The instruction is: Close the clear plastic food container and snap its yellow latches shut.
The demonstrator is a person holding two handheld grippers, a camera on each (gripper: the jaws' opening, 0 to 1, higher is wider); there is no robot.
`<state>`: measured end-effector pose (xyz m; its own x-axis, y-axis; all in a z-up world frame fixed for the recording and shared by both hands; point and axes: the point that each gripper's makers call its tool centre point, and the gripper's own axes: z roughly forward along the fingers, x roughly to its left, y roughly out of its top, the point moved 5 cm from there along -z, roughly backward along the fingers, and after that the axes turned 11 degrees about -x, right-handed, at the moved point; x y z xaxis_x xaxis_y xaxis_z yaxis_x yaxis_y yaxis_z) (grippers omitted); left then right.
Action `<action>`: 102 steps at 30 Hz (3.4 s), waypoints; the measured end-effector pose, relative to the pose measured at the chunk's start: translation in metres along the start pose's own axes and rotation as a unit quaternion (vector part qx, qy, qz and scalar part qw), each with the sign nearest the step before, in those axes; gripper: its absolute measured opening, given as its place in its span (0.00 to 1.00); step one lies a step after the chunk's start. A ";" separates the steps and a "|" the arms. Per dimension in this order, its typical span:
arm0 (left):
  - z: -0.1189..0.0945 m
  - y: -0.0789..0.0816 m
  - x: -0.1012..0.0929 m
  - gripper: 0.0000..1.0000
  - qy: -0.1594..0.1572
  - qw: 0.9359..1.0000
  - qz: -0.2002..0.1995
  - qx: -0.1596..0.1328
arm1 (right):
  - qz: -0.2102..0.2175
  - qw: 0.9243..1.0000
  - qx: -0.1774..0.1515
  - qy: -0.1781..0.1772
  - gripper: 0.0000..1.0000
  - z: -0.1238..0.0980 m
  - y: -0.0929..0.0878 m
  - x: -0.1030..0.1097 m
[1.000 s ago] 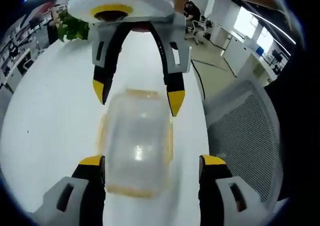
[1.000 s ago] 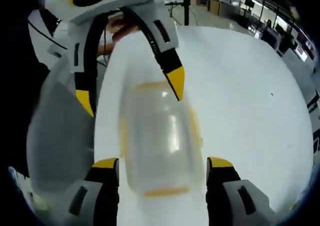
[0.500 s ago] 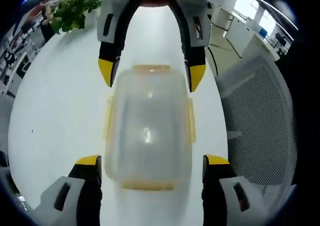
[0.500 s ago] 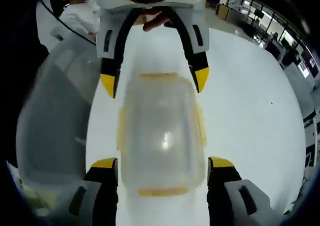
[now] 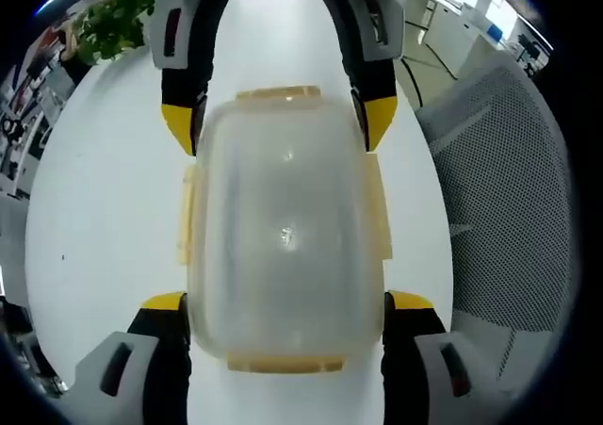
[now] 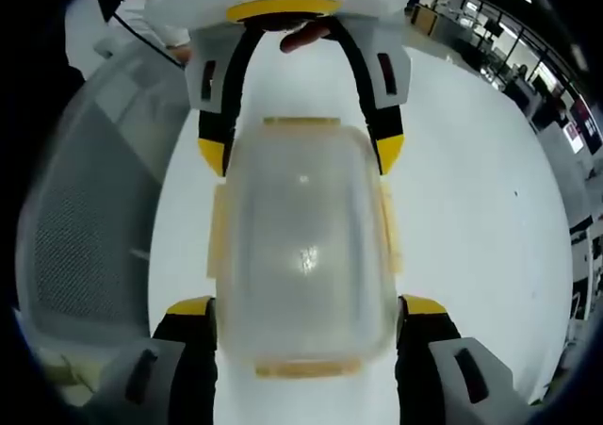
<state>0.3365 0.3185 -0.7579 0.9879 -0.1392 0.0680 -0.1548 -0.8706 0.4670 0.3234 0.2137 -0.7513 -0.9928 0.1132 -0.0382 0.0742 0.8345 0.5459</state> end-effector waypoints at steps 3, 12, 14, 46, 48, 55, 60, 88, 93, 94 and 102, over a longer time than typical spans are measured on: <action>0.002 -0.001 0.001 0.87 0.002 1.000 -0.002 -0.003 | 0.006 1.000 -0.006 -0.001 0.80 0.000 0.000 -0.002; 0.002 -0.001 0.000 0.86 0.000 1.000 -0.002 0.000 | 0.013 1.000 -0.024 0.000 0.80 0.001 0.000 -0.002; 0.002 -0.001 0.001 0.86 0.001 1.000 -0.002 -0.001 | 0.013 1.000 -0.019 0.000 0.80 0.001 0.000 -0.001; -0.021 -0.045 -0.001 0.87 0.003 1.000 -0.008 0.000 | 0.009 1.000 -0.014 0.003 0.81 0.029 0.041 -0.004; -0.022 -0.048 -0.001 0.87 0.003 1.000 -0.009 0.001 | 0.009 1.000 -0.014 0.003 0.81 0.031 0.045 -0.004; -0.028 -0.060 -0.003 0.87 0.004 1.000 -0.010 0.005 | 0.008 1.000 -0.015 0.003 0.81 0.039 0.056 -0.001; -0.033 -0.070 -0.004 0.87 0.004 1.000 -0.010 0.006 | 0.008 1.000 -0.015 0.004 0.81 0.045 0.065 0.000; -0.045 -0.091 -0.005 0.87 0.003 1.000 -0.015 -0.006 | 0.008 1.000 -0.027 0.008 0.81 0.057 0.085 0.000; -0.044 -0.091 -0.005 0.88 0.002 1.000 -0.016 -0.006 | 0.010 1.000 -0.028 0.009 0.82 0.058 0.084 0.000; -0.044 -0.091 -0.005 0.88 0.002 1.000 -0.016 -0.006 | 0.010 1.000 -0.027 0.010 0.82 0.058 0.084 0.000; -0.044 -0.090 -0.005 0.88 0.000 1.000 -0.018 -0.010 | 0.015 0.999 -0.024 0.017 0.83 0.059 0.083 -0.002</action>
<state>0.3462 0.4184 -0.7619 0.9929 -0.1082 0.0501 -0.1189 -0.8655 0.4865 0.3373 0.3143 -0.7555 -0.9929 0.1187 0.0064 0.1000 0.8047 0.5852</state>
